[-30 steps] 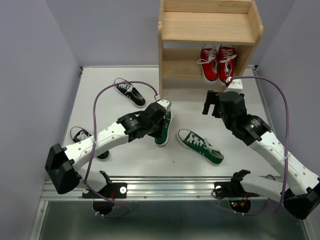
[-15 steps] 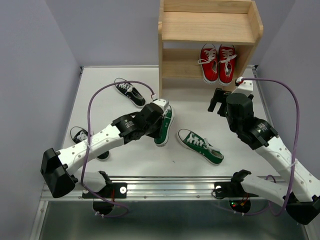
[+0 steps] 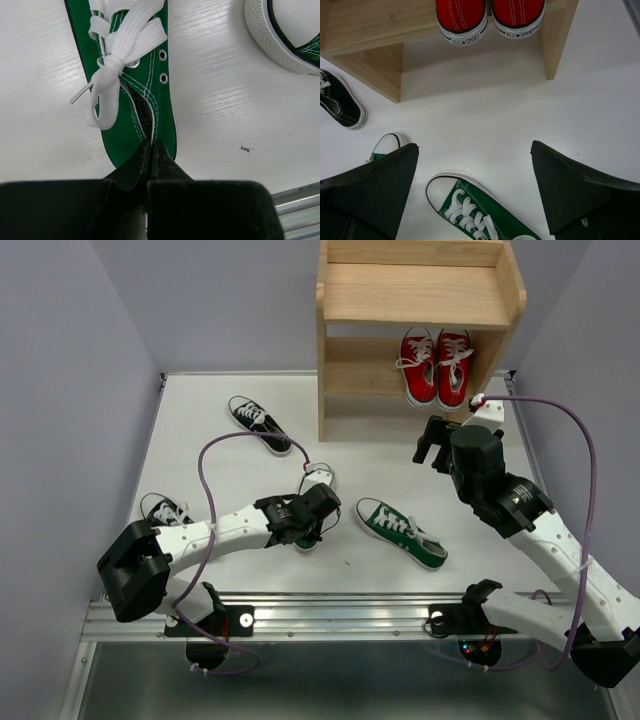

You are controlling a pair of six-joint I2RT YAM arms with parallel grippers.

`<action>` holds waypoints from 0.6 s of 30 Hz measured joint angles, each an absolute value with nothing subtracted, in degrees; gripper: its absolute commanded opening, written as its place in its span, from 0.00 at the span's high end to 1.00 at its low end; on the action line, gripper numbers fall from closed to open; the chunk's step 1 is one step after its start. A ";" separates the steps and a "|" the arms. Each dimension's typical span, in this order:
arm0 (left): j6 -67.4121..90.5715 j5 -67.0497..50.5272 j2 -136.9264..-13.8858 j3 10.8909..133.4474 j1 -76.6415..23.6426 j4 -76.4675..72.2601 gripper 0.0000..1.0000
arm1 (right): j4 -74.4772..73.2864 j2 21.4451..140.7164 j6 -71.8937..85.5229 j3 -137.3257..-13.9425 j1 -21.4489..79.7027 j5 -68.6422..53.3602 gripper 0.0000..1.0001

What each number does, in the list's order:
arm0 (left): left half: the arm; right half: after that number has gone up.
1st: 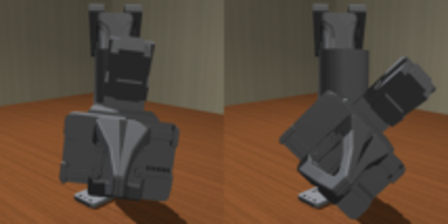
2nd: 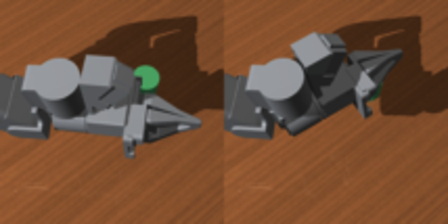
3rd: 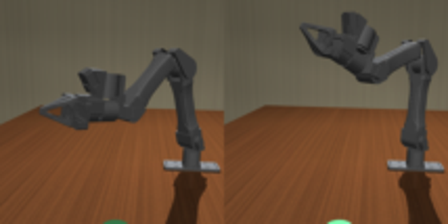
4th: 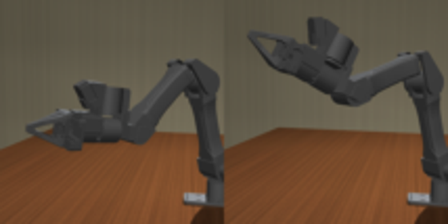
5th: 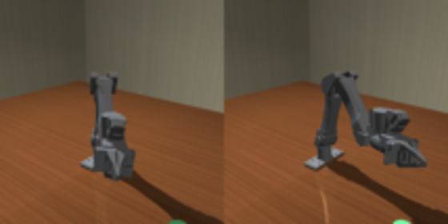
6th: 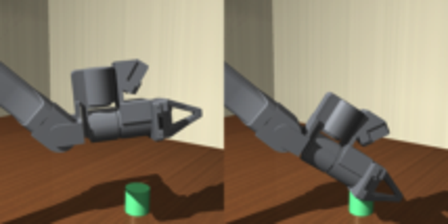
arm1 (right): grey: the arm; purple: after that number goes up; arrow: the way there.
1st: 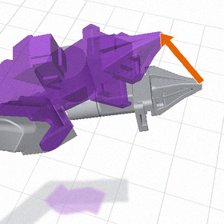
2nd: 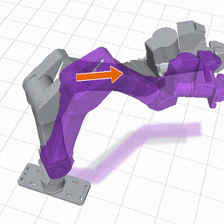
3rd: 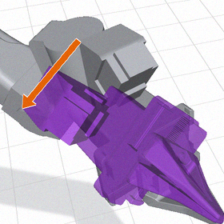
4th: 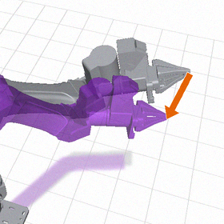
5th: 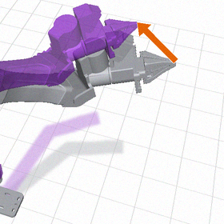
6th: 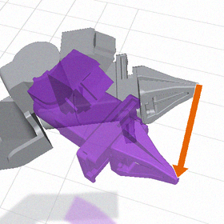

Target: Place and organize the shoes onto the shoe shelf

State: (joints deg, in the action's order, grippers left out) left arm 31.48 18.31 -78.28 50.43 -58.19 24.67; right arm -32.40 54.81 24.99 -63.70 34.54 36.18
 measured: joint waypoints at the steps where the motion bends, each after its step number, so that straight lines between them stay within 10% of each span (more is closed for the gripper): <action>1: 32.01 18.50 -78.37 50.39 -58.43 24.51 0.93 | -32.40 54.94 25.10 -63.70 34.54 36.07 0.00; 4: 33.43 19.44 -78.91 50.39 -59.22 24.23 0.73 | -32.36 55.61 25.32 -63.70 34.54 35.51 0.00; 9: 35.62 19.92 -79.88 50.39 -60.90 23.81 0.13 | -32.14 55.92 25.32 -63.70 34.54 33.95 0.00; 18: 39.81 21.93 -80.27 50.50 -62.54 24.82 0.17 | -31.79 55.94 25.32 -63.70 34.54 32.73 0.00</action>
State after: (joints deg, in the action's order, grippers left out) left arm 39.81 21.93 -80.27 50.50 -62.54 24.82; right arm -31.79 55.94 25.32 -63.70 34.54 32.73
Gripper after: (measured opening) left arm 0.868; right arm 0.998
